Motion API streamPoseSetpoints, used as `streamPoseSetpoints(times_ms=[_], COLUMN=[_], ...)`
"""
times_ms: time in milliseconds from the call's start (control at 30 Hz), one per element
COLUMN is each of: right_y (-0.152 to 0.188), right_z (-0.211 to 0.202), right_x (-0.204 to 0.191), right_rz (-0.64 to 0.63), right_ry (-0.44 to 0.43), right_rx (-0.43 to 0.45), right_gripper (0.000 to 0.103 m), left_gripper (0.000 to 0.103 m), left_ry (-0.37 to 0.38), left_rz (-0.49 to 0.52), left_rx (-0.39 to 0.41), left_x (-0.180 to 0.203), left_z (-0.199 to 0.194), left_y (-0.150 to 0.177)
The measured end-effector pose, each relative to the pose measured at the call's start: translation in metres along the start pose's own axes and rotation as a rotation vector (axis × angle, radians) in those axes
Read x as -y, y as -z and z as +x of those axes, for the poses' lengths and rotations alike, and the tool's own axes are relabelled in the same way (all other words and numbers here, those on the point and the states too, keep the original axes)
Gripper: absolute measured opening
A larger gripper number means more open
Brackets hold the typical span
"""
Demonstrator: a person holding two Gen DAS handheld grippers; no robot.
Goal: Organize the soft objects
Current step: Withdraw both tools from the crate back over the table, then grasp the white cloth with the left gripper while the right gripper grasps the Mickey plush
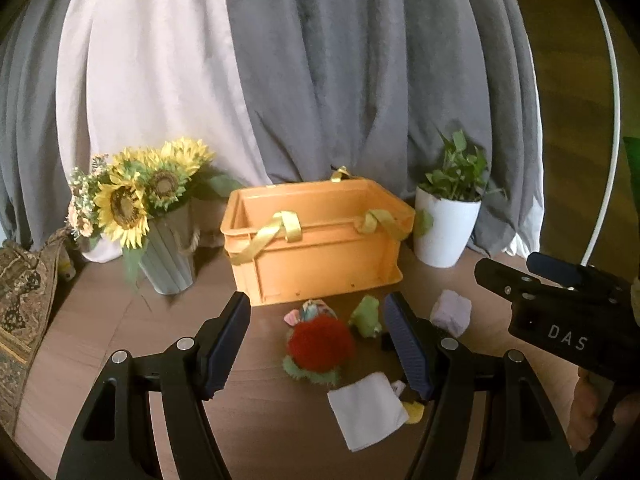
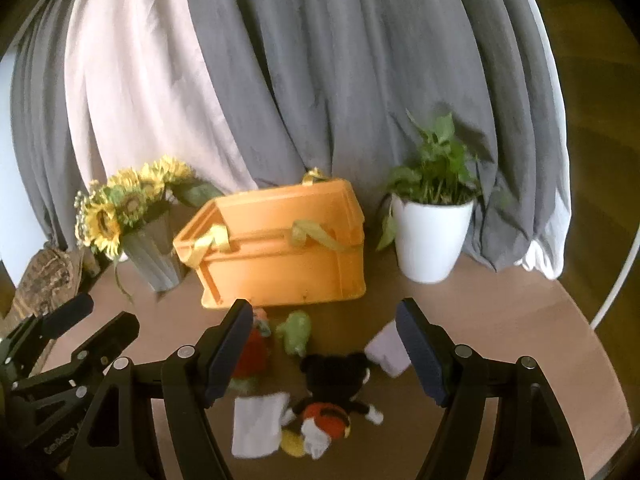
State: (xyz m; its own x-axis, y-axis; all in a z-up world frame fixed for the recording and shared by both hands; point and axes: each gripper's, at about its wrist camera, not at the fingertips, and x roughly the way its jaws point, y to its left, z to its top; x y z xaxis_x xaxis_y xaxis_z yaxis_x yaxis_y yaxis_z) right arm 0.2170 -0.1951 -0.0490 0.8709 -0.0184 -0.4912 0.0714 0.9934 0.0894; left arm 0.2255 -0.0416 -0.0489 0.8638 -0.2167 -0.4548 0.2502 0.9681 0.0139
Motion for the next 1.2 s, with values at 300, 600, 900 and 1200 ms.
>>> streamPoseSetpoints(times_ms=[300,600,900,1200], right_y=[0.026,0.052,0.073,0.086], right_z=[0.012,0.027,0.048,0.066], right_x=[0.001,0.0,0.003,0.005], right_rz=[0.004,0.02,0.023,0.021], right_ry=[0.02,0.023,0.025,0.011], right_rx=[-0.073,-0.14,-0.202,-0.247], right_gripper=[0.075,0.074,0.071,0.066], left_gripper=[0.068,0.068,0.068,0.066], left_ry=[0.062,0.119,0.173,0.204], left_rz=[0.033,0.074,0.112,0.111], left_rx=[-0.073,-0.146,-0.196,-0.259], left_x=[0.001,0.004,0.011,0.014], left_z=[0.018,0.036,0.057,0.082], left_y=[0.023,0.047,0.068,0.087])
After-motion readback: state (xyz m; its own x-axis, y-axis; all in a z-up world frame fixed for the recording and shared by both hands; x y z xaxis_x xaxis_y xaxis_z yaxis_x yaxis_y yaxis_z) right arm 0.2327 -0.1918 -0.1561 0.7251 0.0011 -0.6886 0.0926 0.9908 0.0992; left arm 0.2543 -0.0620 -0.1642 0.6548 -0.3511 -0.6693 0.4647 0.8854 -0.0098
